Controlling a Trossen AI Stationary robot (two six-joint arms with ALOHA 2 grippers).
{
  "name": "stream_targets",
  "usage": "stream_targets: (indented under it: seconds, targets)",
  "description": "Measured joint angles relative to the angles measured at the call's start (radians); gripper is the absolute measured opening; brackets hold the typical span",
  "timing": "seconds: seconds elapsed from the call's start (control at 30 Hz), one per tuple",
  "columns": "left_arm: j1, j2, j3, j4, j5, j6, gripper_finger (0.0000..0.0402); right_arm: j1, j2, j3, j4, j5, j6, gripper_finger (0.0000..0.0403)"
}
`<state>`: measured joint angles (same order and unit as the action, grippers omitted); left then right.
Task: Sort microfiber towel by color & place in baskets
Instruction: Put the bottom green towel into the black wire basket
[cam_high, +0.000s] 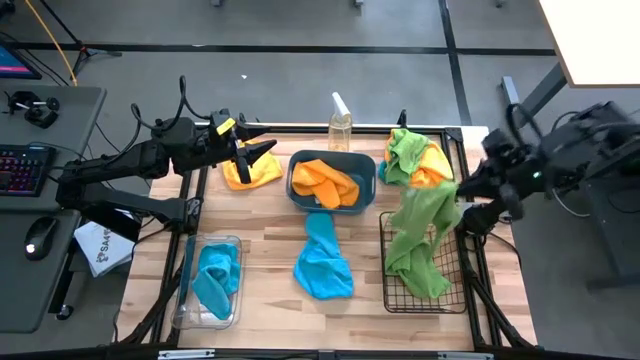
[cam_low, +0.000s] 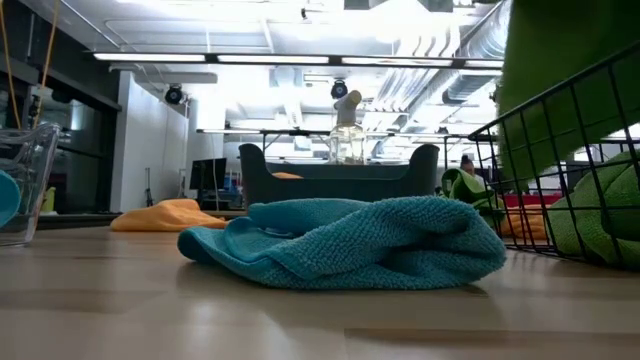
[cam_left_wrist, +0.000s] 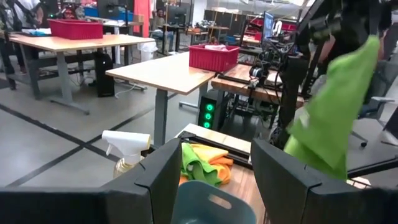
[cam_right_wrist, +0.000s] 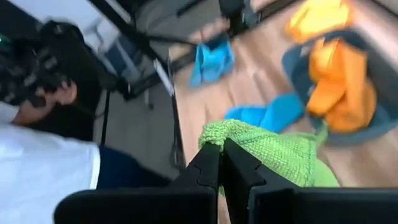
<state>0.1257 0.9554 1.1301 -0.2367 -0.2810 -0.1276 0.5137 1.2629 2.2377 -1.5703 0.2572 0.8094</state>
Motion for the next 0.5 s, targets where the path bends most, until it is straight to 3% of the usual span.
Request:
stream_targets:
  seconds: [0.37,0.5]
  targets:
    - [0.0,0.0,0.0,0.003,0.0,0.0,0.0181,0.007,-0.001,-0.431,0.028,-0.389,0.234,0.0]
    - [0.0,0.0,0.0,0.002,0.001,0.0,0.0181,0.044,-0.002,-0.644,0.029,-0.425,0.234,0.0]
